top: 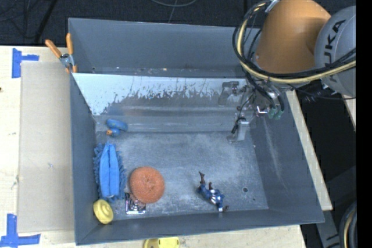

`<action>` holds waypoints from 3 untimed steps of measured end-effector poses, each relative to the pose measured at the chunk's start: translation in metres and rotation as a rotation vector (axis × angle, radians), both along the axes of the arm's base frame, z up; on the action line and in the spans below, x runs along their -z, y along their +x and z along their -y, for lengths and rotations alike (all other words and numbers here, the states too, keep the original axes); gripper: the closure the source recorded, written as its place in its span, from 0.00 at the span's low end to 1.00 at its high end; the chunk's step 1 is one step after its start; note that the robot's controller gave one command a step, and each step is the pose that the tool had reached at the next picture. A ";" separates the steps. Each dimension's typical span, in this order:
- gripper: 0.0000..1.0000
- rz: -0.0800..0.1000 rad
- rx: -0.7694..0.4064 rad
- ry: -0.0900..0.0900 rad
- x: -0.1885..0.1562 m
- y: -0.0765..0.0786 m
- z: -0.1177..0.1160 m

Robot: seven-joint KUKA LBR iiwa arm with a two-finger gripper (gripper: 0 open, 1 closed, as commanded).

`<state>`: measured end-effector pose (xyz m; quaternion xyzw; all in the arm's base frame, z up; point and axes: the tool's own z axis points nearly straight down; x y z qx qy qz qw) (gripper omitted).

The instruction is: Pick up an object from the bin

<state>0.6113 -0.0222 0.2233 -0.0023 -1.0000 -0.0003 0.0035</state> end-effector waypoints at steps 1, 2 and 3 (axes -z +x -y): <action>0.00 0.008 0.000 0.000 -0.005 0.001 0.000; 0.00 0.009 -0.002 -0.001 -0.004 0.000 -0.001; 0.00 0.003 -0.112 0.001 -0.041 0.001 -0.024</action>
Offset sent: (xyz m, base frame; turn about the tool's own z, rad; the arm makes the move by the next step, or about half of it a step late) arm -0.0455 0.0531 -0.0602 -0.1300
